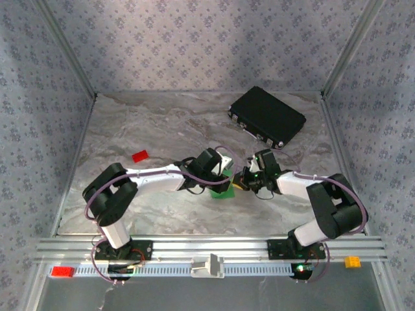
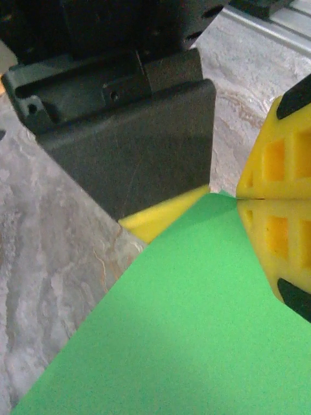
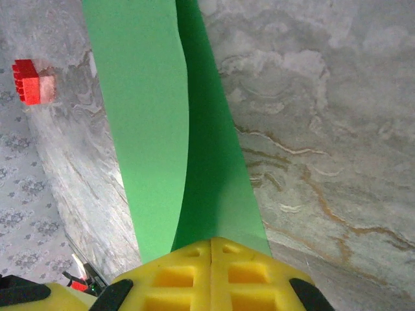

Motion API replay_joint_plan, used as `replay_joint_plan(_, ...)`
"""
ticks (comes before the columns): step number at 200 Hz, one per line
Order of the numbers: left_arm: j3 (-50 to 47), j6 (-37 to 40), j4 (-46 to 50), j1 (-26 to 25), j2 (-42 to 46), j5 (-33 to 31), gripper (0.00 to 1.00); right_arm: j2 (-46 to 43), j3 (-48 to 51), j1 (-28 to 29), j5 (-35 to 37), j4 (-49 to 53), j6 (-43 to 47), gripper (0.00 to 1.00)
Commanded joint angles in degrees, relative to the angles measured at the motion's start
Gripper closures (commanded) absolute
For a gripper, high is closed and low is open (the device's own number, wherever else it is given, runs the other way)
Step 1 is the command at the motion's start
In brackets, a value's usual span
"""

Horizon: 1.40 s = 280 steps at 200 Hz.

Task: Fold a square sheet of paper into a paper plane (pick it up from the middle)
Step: Fold the triangle a second time at the center of the table.

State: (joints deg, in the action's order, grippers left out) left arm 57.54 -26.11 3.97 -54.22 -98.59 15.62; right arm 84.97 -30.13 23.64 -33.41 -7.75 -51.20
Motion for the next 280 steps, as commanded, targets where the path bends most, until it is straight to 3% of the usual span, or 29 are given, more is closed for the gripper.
replay_joint_plan(1, 0.21, -0.57, 2.09, 0.75, -0.37, -1.91, 1.00, 0.81, 0.56, 0.75, 0.18, -0.82, -0.92, 0.94)
replay_joint_plan(72, 0.02, -2.10, 1.35, 1.17, -1.66, -0.84, 1.00, 3.66, 1.74, 3.65, 2.43, -1.11, -1.20, 0.96)
replay_joint_plan(107, -0.76, -2.28, 1.29, 2.47, -2.15, -0.52, 1.00, 4.05, 0.30, 3.66, 8.18, 7.59, 2.02, 0.99)
replay_joint_plan(151, -2.03, -2.21, -0.09, 4.35, -2.75, 0.37, 0.99, 2.78, -0.67, 3.32, 9.57, 10.71, 3.37, 0.99)
replay_joint_plan(205, -2.47, -2.50, -1.74, 5.73, -4.24, 0.18, 0.99, 2.54, -2.12, 3.39, 8.69, 10.89, 4.19, 0.99)
replay_joint_plan(244, -3.48, -3.38, -3.82, 5.91, -4.25, 2.05, 0.97, 1.20, -2.49, 4.63, 2.78, 4.21, 1.86, 0.97)
replay_joint_plan(280, -3.32, -4.28, -4.21, 6.03, -3.99, 3.07, 0.95, 2.77, -2.94, 6.75, 1.85, 0.74, -0.12, 0.97)
